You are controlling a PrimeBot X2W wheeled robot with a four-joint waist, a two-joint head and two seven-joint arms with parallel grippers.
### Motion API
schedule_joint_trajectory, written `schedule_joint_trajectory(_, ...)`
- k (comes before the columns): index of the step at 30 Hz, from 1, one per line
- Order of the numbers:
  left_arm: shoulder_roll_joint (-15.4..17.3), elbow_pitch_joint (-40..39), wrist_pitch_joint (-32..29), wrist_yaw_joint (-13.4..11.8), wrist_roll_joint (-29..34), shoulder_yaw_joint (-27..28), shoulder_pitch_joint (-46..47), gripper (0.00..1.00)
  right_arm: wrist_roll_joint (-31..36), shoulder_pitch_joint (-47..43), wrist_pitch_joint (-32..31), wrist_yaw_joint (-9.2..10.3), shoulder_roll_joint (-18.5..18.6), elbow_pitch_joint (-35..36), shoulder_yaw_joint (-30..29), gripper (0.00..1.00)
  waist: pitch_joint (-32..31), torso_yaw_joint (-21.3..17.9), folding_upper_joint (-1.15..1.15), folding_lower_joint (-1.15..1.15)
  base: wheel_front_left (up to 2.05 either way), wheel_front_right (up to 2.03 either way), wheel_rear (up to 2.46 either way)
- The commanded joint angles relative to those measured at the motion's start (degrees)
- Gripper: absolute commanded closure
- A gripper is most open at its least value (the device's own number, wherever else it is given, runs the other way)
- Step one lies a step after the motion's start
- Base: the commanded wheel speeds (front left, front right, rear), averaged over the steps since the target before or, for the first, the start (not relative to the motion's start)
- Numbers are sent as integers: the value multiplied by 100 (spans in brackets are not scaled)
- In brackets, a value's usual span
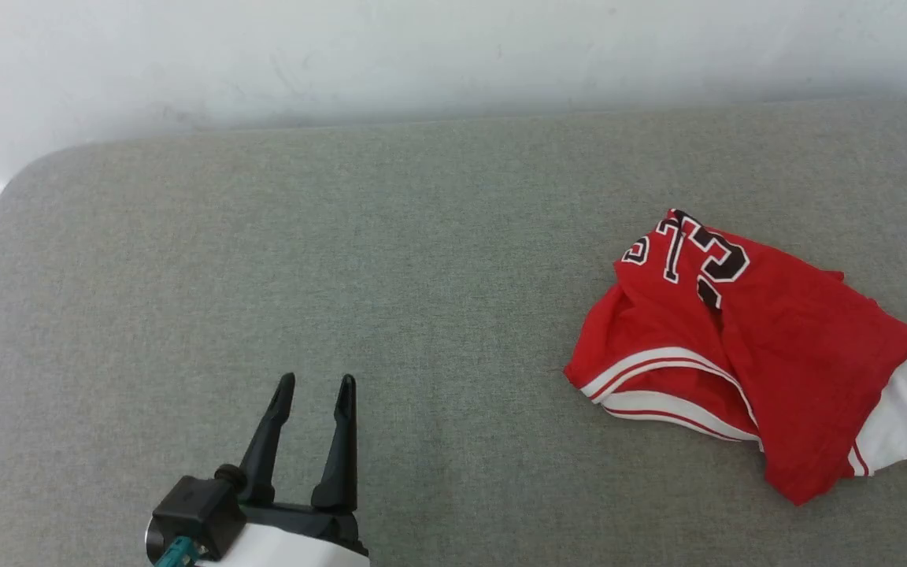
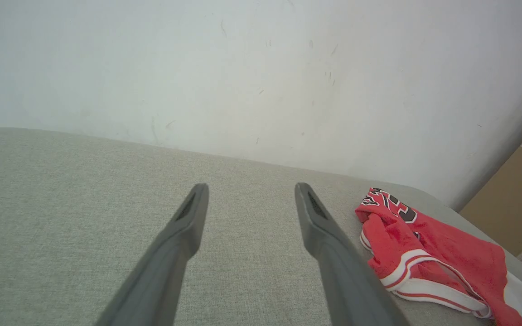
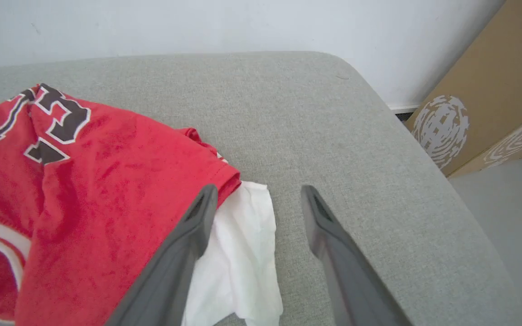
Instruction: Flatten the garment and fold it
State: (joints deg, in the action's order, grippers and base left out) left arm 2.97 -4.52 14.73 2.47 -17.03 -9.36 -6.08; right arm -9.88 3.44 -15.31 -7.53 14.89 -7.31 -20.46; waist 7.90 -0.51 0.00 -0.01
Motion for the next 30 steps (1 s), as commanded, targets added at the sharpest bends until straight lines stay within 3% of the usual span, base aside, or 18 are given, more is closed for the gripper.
schedule_joint_trajectory(1,-9,12,27,0,63,-12,-63,0,-77,138,-17,4,31,173,108,0,1,20,0,1,0,0,0)
schedule_joint_trajectory(6,-9,-5,27,-47,44,-68,-15,0,-544,246,-713,4,233,957,952,0,65,125,0,1,0,0,0)
schedule_joint_trajectory(11,-9,-9,27,-55,15,-99,68,0,-906,436,-1505,4,377,1146,1872,0,240,262,0,1,0,0,0)
schedule_joint_trajectory(16,-9,-3,27,-52,-6,-105,181,0,-1005,870,-1827,4,674,742,2661,0,452,450,0,1,0,0,0)
schedule_joint_trajectory(23,-9,14,27,-51,-49,-159,349,0,-1207,1457,-1888,4,940,-417,3529,0,717,704,0,1,0,0,0)
schedule_joint_trajectory(25,-9,20,27,-48,-59,-179,393,0,-1272,1587,-1865,4,987,-685,3668,83,778,758,0,1,0,0,0)
schedule_joint_trajectory(26,-9,23,27,-50,-65,-187,412,0,-1272,1653,-1811,4,1021,-775,3735,100,797,778,0,1,0,0,0)
schedule_joint_trajectory(30,-9,30,27,-77,-94,-181,437,0,-1347,1885,-1551,4,1056,-957,3770,100,813,798,0,1,0,0,0)
